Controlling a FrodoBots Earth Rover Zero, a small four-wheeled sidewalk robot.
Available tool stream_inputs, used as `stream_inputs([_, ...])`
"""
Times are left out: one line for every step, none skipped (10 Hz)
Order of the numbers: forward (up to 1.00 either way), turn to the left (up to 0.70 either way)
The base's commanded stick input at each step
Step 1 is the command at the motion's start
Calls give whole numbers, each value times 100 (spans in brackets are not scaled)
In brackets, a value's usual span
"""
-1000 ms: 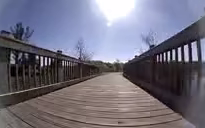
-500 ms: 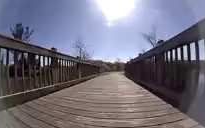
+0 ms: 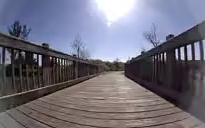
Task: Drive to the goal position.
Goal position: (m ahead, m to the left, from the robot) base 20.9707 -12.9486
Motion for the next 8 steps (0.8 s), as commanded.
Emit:
stream_inputs([70,0])
stream_inputs([70,0])
stream_inputs([70,0])
stream_inputs([70,0])
stream_inputs([70,0])
stream_inputs([70,0])
stream_inputs([70,0])
stream_inputs([70,0])
